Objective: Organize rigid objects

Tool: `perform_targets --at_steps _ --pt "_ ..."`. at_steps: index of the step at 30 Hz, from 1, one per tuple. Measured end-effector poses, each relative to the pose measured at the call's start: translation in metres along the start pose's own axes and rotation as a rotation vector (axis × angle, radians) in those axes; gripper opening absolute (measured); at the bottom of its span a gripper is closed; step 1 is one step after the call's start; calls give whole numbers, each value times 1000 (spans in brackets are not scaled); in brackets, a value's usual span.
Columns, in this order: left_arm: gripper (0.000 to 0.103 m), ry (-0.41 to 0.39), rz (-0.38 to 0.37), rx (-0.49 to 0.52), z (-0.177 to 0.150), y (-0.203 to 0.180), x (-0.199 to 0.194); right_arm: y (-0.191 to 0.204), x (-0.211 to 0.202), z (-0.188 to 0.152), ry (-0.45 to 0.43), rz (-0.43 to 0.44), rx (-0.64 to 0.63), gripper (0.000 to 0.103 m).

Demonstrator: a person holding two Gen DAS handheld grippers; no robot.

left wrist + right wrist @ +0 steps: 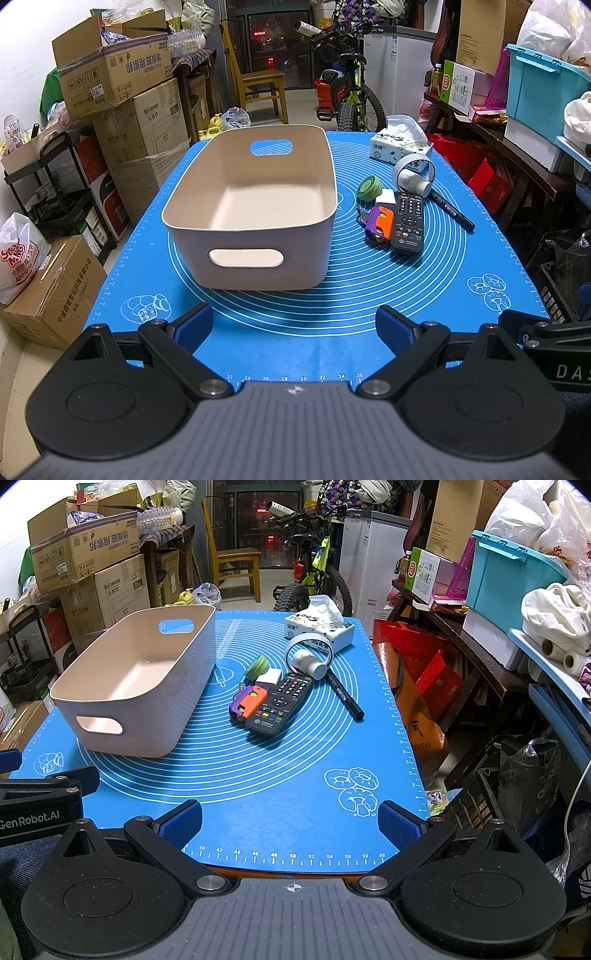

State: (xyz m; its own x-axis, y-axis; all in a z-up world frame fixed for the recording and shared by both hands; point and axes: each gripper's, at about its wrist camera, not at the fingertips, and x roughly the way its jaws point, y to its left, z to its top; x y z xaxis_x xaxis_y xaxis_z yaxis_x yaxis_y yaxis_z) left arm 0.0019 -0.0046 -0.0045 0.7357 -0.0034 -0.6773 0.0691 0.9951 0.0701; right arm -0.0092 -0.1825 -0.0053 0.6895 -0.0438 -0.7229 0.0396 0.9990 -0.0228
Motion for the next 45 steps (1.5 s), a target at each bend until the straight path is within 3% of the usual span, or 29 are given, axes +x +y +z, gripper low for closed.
perform_targets --at_steps 15,21,29,36,45 --pt "94 10 9 -26 6 8 -3 -5 7 1 11 -2 9 101" --pt "94 -14 35 -16 32 14 -15 -14 5 14 20 50 43 101" --pt "95 -75 79 -38 97 44 -16 -15 13 59 -22 96 67 101" --pt "96 -17 112 -61 134 80 34 -33 50 108 -29 128 132 101" --pt "96 107 186 -42 149 117 122 -57 144 141 25 0 124 101"
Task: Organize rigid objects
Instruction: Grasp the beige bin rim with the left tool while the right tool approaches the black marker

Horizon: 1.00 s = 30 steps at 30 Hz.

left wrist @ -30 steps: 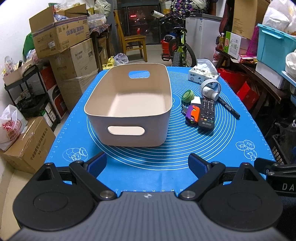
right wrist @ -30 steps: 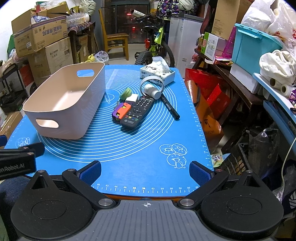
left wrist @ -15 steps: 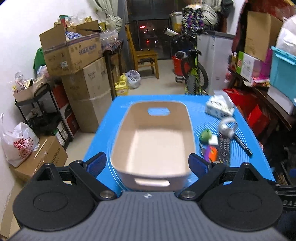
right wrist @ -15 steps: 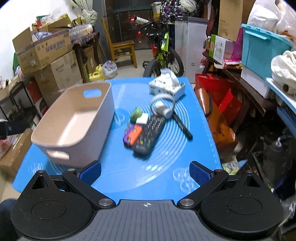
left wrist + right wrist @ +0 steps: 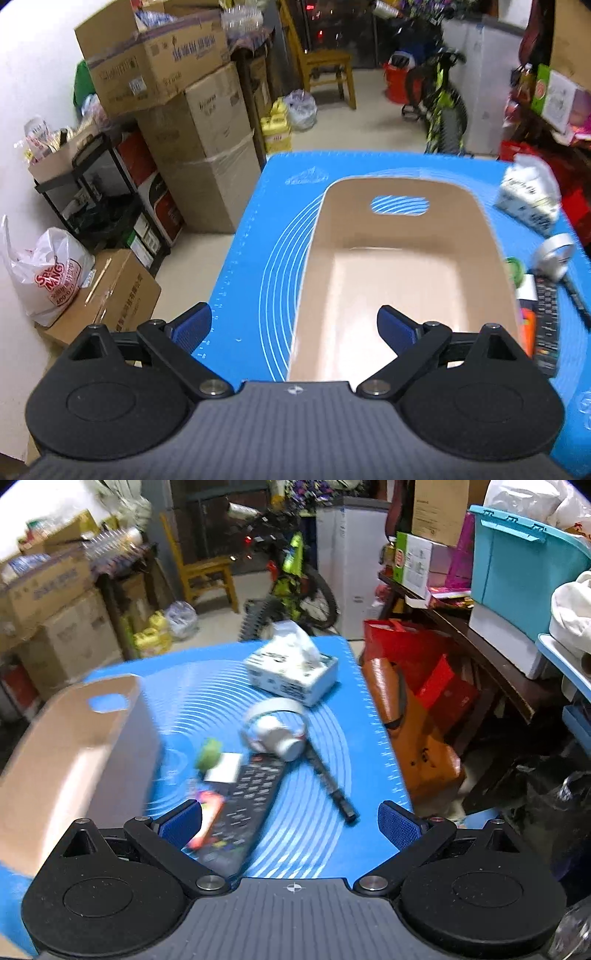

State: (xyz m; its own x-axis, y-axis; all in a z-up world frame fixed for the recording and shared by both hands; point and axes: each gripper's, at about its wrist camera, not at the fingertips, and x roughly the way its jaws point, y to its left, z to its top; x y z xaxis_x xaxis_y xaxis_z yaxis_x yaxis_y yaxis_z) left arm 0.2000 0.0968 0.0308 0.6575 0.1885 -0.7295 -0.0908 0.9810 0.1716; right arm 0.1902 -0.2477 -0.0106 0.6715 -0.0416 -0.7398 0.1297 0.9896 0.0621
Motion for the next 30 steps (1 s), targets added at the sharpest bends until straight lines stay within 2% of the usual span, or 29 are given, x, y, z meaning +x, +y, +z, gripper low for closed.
perform_targets --at_steps 4,9,15,16,17,21,23,25,26,28,30 --pt "96 54 -22 -50 5 9 33 -16 51 8 50 -62 2 101" --pt "95 139 -45 -88 2 16 68 -26 106 13 97 -79 11 97" --pt "93 237 -76 -59 -10 14 98 -25 141 16 138 -114 -9 97" --pt "86 255 -76 -55 -12 15 102 -25 147 15 146 -122 -19 97" --pt "82 267 -79 -51 -12 16 103 -25 150 15 151 -127 -26 95" --pt "81 271 -102 -46 -10 17 102 -31 164 16 170 -130 -20 86" --pt "75 270 -107 -32 -9 15 104 -29 168 17 167 -122 -26 84" --pt "55 283 -117 -29 -9 12 106 -24 171 17 156 -111 -51 81" --pt "51 292 -122 -31 -10 12 107 -20 173 18 155 -106 -66 79" --pt "32 301 -128 -32 -10 13 110 -14 177 17 157 -108 -96 75" --pt "22 307 -129 -28 -10 12 112 -11 176 18 146 -98 -108 67"
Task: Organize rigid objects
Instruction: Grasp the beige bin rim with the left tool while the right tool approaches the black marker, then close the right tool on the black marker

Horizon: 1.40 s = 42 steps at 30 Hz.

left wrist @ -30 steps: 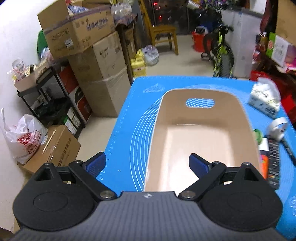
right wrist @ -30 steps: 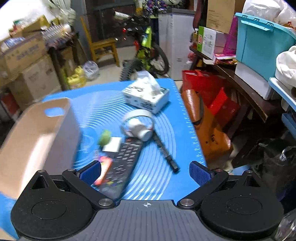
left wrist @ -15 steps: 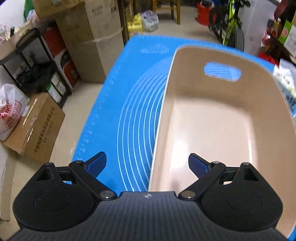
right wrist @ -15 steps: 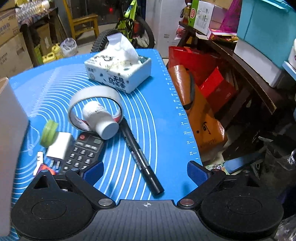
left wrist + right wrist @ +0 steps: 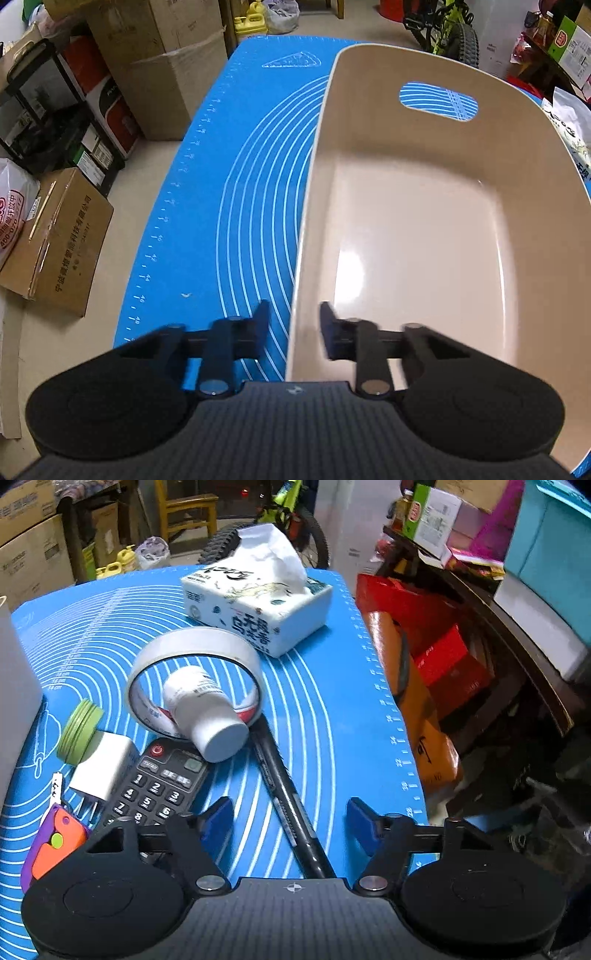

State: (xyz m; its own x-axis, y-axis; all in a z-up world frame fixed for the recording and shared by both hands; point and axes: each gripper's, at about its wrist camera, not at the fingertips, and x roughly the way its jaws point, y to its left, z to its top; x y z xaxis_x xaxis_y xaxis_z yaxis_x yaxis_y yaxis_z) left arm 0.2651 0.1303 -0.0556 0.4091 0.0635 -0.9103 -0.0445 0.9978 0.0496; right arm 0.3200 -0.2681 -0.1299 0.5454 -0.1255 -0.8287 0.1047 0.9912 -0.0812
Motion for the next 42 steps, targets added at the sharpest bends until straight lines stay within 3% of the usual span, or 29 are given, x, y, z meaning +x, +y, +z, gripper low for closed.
perform_targets --at_steps 1,3,4,6,8,27,42 --pt "21 3 5 2 0 -1 1 0 -1 0 0 11 2 64" --pt "17 0 11 8 1 -3 0 1 -2 1 6 40 -3 46" --pt "9 -3 4 9 1 -4 -1 3 -4 0 5 33 -17 44" --pt "9 -9 -6 8 1 -5 -2 5 -7 -1 3 20 -42 32" --pt "9 -8 -8 6 1 -4 -1 2 -10 -2 4 15 -42 27" --pt "9 -21 -36 -28 2 2 -4 -14 -34 -15 49 68 57 26" --pt "9 -22 -35 -27 0 2 -3 -18 -57 -15 -2 33 84 25"
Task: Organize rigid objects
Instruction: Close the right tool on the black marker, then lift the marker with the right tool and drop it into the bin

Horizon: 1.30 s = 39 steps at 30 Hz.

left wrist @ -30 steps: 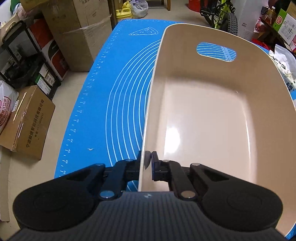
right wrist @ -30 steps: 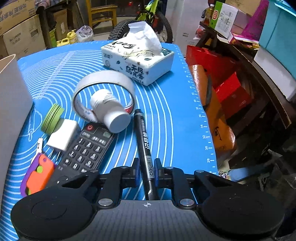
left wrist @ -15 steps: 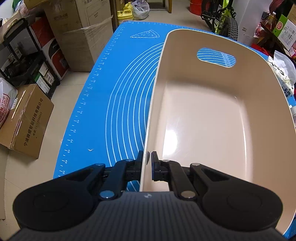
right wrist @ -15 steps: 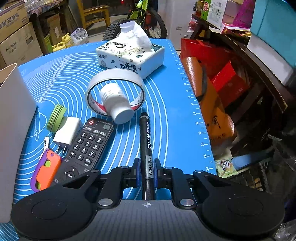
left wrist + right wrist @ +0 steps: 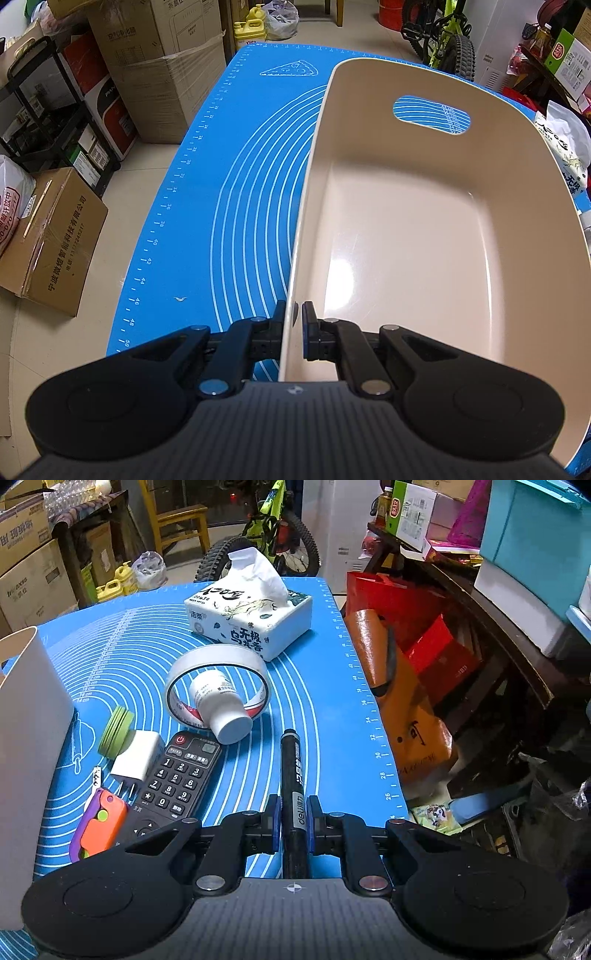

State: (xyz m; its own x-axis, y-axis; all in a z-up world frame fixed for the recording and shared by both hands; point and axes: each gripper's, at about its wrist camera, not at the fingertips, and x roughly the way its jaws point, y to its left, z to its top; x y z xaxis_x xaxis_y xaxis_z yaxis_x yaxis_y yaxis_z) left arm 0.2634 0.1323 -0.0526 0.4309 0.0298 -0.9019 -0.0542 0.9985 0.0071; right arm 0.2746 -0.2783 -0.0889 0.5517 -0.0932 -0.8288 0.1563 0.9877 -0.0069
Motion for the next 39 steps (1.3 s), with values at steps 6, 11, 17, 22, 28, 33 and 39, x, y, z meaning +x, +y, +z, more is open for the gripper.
perform_targets --at_steps 6,11,17,22,28,33,39 --pt "9 0 -1 -1 0 0 0 0 -17 3 -52 -7 8 25" --pt "9 0 -2 -1 0 0 0 0 -29 7 -86 0 16 25" --pt "9 1 -6 -5 0 -1 0 3 -28 6 -77 3 8 25" --pt "9 1 -8 -6 0 -1 0 5 -37 10 -96 4 4 25" --pt "9 2 -13 -11 0 0 1 15 -68 17 -149 25 -26 25" --pt "9 3 -14 -11 1 0 1 42 -108 30 -229 74 -90 25" --pt "9 3 -25 -16 1 2 0 97 -144 49 -326 187 -167 25"
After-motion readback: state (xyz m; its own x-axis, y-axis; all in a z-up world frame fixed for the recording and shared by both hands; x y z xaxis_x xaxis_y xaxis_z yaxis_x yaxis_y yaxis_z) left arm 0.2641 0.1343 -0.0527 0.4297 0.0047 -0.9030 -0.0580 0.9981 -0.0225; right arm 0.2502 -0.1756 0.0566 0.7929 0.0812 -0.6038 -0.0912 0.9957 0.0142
